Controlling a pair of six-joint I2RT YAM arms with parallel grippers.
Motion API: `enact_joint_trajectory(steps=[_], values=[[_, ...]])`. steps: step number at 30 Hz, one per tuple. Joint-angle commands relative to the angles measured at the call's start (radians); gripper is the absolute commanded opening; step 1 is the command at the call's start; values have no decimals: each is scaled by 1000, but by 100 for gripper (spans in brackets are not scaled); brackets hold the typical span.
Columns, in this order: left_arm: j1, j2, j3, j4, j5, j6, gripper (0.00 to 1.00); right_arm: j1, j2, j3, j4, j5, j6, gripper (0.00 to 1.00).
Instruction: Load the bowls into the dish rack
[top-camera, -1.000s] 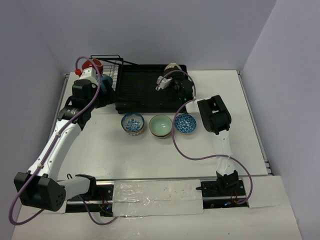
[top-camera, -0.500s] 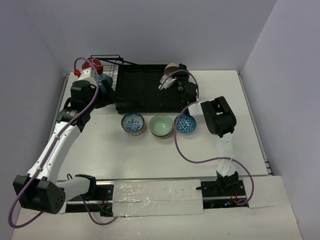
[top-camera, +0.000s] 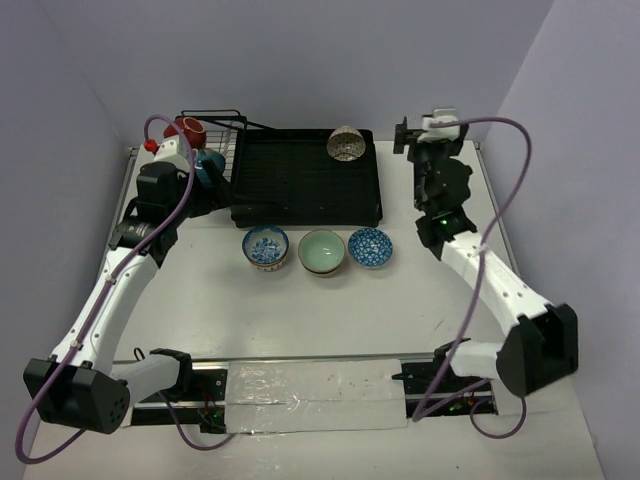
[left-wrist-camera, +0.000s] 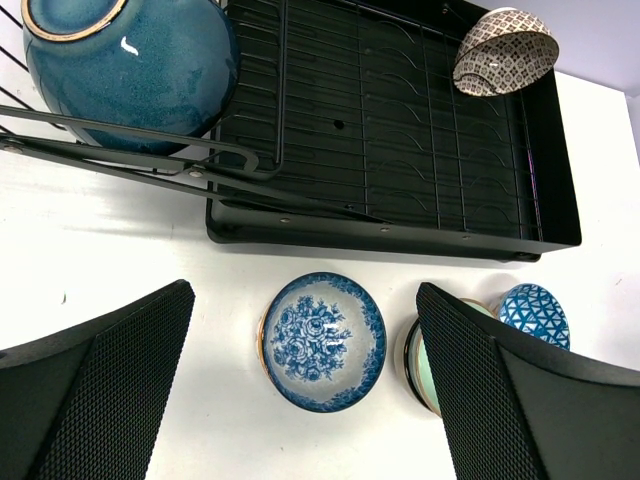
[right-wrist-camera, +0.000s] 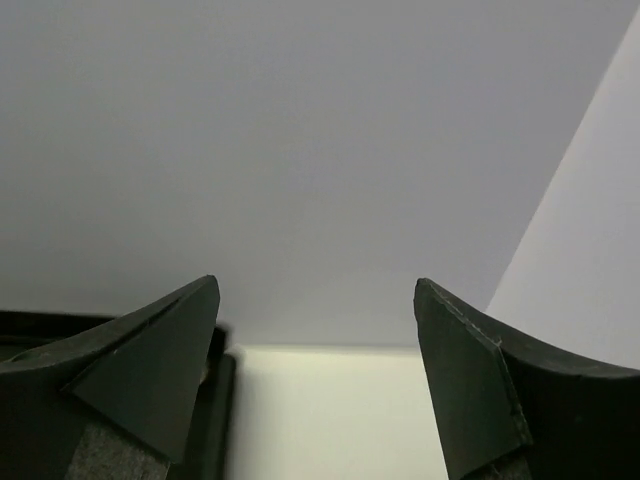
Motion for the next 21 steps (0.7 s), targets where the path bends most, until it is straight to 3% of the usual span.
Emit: enact_joint_trajectory(steps=[1, 4, 9, 17, 21], values=[[5, -33, 16, 14, 15, 6, 99, -1, -97, -19, -499, 118, 521, 86], [5, -31, 19, 9, 15, 8, 99, -7, -148, 15, -803, 123, 762, 86], [5, -36, 16, 8, 19, 9, 99, -14, -160, -5, -1087, 7, 930, 84], [6, -40, 2, 9, 16, 11, 99, -64, -76, -158, -1123, -199, 1025, 77], [6, -36, 1, 8, 18, 14, 99, -65, -2, -174, -1089, -259, 1042, 66]])
